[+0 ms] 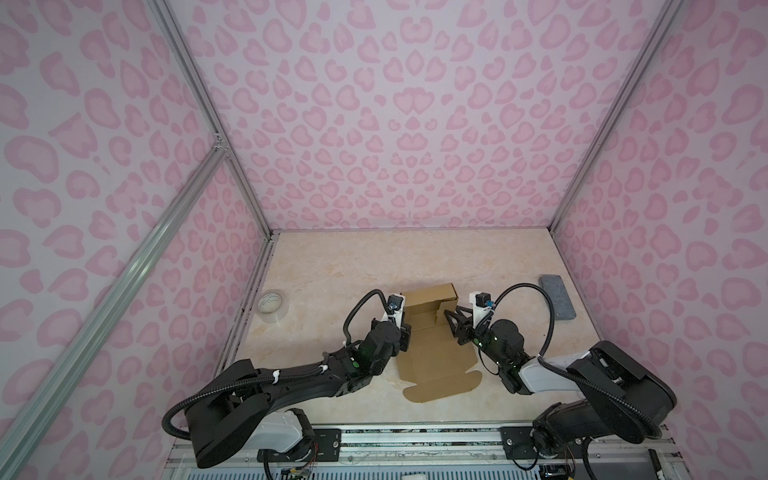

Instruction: Fold the paper box

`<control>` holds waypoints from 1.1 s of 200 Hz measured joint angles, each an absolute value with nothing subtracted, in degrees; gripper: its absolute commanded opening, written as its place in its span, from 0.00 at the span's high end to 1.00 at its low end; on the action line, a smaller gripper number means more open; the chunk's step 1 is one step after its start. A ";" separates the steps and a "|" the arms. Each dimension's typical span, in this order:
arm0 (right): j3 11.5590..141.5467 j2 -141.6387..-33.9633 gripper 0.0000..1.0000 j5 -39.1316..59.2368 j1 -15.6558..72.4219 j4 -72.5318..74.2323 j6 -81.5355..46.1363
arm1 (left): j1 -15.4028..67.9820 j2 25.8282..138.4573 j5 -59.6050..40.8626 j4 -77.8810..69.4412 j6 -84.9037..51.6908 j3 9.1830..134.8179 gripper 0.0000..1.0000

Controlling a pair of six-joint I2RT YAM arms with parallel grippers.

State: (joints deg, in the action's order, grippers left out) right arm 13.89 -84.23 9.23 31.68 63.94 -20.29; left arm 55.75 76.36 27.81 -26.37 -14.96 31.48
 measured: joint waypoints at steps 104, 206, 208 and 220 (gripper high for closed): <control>16.27 -84.86 0.60 -0.84 37.10 57.80 -11.51 | 55.68 76.27 24.69 -25.63 -14.50 31.51 0.98; 18.13 -86.15 0.72 -1.45 35.64 58.37 -10.98 | 55.68 75.85 22.74 -25.19 -13.47 31.81 0.98; 18.20 -86.17 0.72 -1.48 35.64 58.35 -10.96 | 55.68 75.85 22.74 -25.19 -13.47 31.81 0.98; 18.57 -86.26 0.75 -1.85 35.66 58.39 -10.92 | 55.68 75.85 22.76 -25.17 -13.47 31.83 0.98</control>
